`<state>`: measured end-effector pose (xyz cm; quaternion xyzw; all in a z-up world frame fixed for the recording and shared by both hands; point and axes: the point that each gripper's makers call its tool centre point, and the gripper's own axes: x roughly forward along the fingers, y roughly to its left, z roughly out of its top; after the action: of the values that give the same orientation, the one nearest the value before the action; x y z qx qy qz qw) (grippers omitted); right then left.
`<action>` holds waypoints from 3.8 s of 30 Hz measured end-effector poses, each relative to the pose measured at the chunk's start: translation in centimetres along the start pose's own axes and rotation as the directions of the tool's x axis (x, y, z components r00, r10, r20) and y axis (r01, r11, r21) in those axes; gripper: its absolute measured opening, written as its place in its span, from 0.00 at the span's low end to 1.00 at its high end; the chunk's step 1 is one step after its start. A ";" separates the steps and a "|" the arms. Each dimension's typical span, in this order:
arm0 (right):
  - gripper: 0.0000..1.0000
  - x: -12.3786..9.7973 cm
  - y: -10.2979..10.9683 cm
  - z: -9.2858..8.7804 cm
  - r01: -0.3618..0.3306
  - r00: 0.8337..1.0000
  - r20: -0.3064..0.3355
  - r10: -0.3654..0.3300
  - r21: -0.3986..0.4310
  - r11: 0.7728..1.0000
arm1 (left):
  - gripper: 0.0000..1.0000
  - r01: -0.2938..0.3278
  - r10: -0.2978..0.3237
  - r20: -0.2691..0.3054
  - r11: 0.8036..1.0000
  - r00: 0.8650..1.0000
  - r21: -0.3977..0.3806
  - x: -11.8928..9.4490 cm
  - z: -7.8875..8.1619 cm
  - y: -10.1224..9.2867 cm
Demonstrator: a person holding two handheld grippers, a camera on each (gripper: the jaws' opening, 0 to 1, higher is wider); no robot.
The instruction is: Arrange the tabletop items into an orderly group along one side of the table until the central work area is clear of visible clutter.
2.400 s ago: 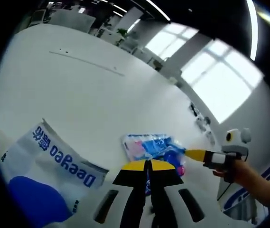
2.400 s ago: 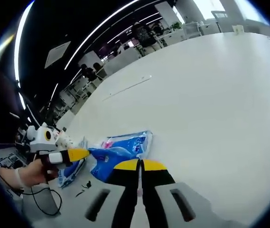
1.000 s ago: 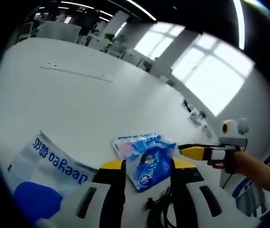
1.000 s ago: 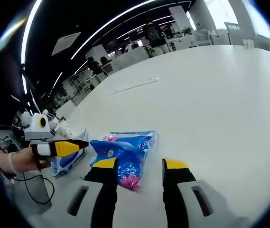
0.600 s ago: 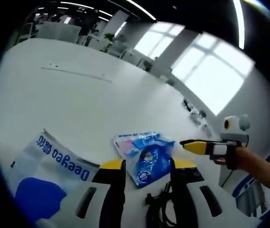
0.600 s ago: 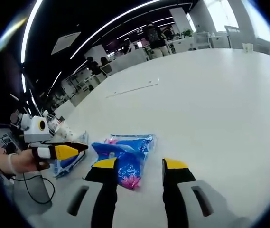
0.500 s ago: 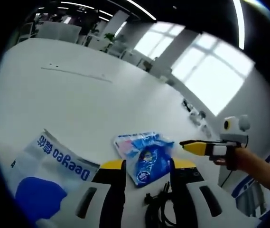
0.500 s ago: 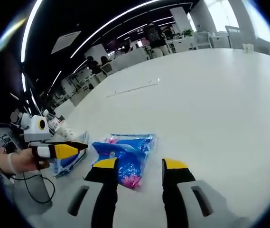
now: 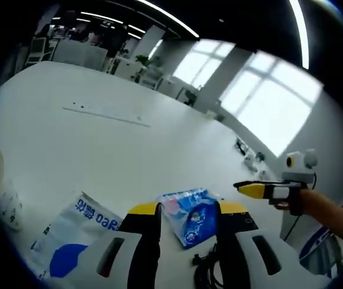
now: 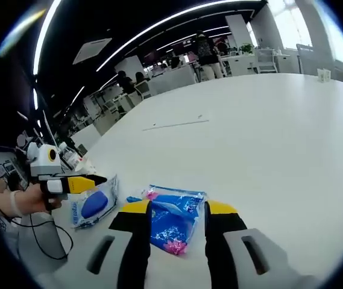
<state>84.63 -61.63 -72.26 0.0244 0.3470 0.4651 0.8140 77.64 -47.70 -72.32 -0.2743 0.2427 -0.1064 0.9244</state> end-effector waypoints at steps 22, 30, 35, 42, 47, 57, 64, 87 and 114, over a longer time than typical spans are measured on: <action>0.31 2.9 5.7 1.2 -0.118 0.991 -0.076 0.110 -0.108 0.987 | 0.32 -0.109 0.112 0.033 0.991 0.993 -0.079 -6.5 -0.7 3.5; 0.31 5.0 8.3 1.7 -0.176 0.982 -0.099 0.164 -0.129 0.976 | 0.33 -0.168 0.173 0.040 0.980 0.984 -0.104 -9.3 -1.1 5.6; 0.30 6.1 9.5 1.9 -0.198 0.976 -0.116 0.181 -0.147 0.969 | 0.32 -0.194 0.200 0.035 0.973 0.979 -0.128 -10.7 -1.4 6.9; 0.30 7.3 11.5 1.5 -0.255 0.960 -0.158 0.230 -0.157 0.954 | 0.34 -0.195 0.205 0.044 0.967 0.978 -0.162 -12.7 -1.3 7.2; 0.30 7.9 13.2 0.4 -0.298 0.944 -0.199 0.265 -0.163 0.941 | 0.33 -0.189 0.195 0.019 0.966 0.981 -0.179 -14.2 -2.4 6.8; 0.30 9.3 14.9 -1.4 -0.351 0.912 -0.302 0.276 -0.229 0.908 | 0.31 -0.253 0.247 -0.054 0.940 0.968 -0.230 -16.5 -4.7 8.6; 0.29 10.2 15.6 -2.0 -0.383 0.890 -0.358 0.284 -0.246 0.891 | 0.32 -0.271 0.252 -0.106 0.932 0.962 -0.241 -18.0 -5.3 9.1; 0.28 12.4 15.6 -3.9 -0.409 0.854 -0.451 0.257 -0.280 0.868 | 0.27 -0.294 0.221 -0.288 0.925 0.932 -0.242 -18.8 -11.5 9.5; 0.11 13.9 14.4 -5.8 -0.396 0.830 -0.510 0.226 -0.253 0.883 | 0.18 -0.270 0.170 -0.325 0.917 0.930 -0.294 -17.2 -13.1 9.0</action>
<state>75.15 -44.35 -78.97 -0.1751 0.4353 0.6392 0.6094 56.74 -40.55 -80.24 -0.3788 0.4208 0.0028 0.8243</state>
